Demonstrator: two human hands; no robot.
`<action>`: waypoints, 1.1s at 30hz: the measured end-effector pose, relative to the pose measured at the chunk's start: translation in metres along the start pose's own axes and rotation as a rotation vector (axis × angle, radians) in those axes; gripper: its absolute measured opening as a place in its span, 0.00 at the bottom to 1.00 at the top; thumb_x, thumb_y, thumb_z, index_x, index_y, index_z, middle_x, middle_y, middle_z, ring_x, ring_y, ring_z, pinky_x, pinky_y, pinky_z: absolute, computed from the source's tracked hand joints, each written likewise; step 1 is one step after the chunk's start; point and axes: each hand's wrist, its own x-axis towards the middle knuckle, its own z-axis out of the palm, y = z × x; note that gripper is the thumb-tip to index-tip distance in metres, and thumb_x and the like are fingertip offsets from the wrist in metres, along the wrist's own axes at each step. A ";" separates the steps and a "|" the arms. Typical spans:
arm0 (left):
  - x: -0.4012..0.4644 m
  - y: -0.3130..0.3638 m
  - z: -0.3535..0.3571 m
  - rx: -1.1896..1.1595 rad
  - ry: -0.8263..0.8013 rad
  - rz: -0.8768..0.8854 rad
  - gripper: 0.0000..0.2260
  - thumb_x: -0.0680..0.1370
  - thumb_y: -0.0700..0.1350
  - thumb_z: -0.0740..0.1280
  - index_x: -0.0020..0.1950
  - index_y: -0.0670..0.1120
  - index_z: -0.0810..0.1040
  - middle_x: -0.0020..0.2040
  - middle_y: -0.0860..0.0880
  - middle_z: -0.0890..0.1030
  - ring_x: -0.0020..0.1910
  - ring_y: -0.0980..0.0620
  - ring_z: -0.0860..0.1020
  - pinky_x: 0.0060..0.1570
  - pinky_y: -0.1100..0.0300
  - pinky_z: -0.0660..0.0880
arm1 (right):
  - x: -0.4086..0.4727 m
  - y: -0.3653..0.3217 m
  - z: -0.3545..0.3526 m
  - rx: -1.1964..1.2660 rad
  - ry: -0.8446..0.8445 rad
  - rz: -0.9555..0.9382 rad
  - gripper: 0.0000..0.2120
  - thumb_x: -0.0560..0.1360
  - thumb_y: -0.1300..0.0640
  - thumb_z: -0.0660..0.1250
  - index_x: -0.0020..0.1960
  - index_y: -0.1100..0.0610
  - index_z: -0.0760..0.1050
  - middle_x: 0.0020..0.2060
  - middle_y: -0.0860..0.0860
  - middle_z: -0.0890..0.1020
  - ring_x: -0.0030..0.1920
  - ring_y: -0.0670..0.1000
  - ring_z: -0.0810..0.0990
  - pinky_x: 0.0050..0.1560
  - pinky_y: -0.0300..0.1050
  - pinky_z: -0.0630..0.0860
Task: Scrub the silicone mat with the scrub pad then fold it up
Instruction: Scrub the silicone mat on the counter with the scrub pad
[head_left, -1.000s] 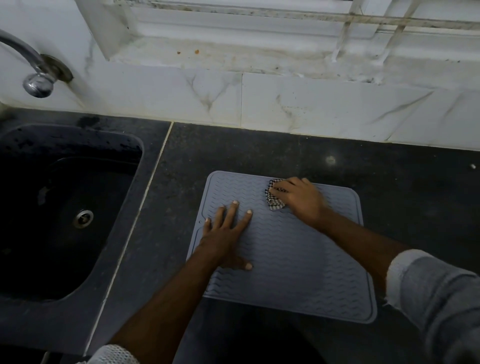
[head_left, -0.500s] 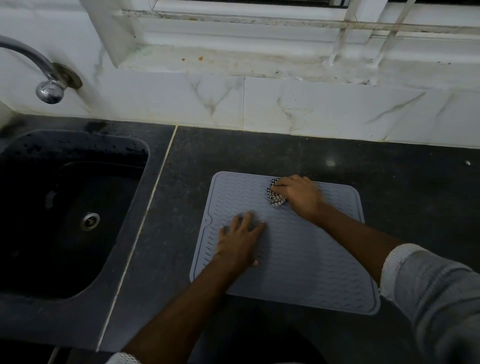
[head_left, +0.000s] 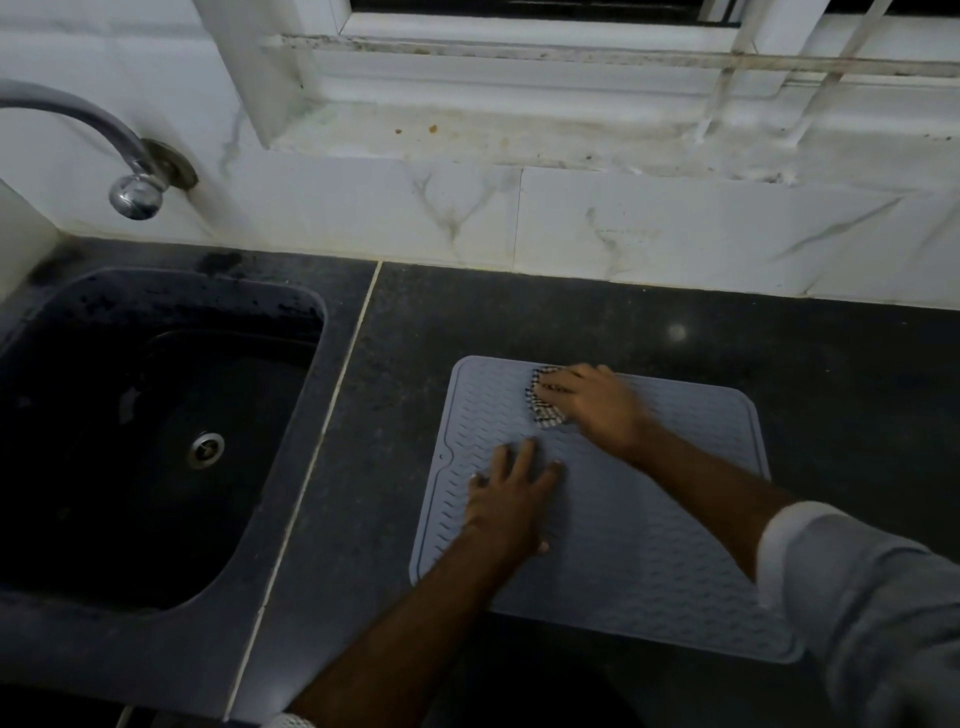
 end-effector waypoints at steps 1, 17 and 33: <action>0.000 0.000 -0.001 0.007 -0.006 -0.001 0.46 0.70 0.53 0.73 0.77 0.58 0.44 0.77 0.49 0.36 0.75 0.38 0.38 0.70 0.33 0.50 | -0.008 0.008 0.000 -0.005 -0.005 0.006 0.25 0.76 0.61 0.61 0.72 0.50 0.64 0.72 0.51 0.66 0.70 0.56 0.63 0.66 0.52 0.60; 0.001 0.003 -0.006 0.040 -0.054 -0.003 0.46 0.71 0.52 0.73 0.77 0.56 0.43 0.77 0.47 0.35 0.75 0.37 0.38 0.69 0.32 0.51 | 0.003 0.003 -0.004 -0.092 -0.031 -0.069 0.27 0.76 0.60 0.62 0.73 0.51 0.60 0.73 0.51 0.64 0.70 0.56 0.62 0.66 0.50 0.61; -0.004 0.005 -0.013 0.045 -0.083 -0.003 0.45 0.73 0.52 0.72 0.78 0.55 0.43 0.77 0.46 0.34 0.75 0.37 0.37 0.70 0.33 0.50 | 0.004 0.002 -0.004 -0.110 -0.051 -0.092 0.27 0.76 0.61 0.63 0.73 0.53 0.60 0.72 0.52 0.64 0.70 0.57 0.63 0.65 0.52 0.62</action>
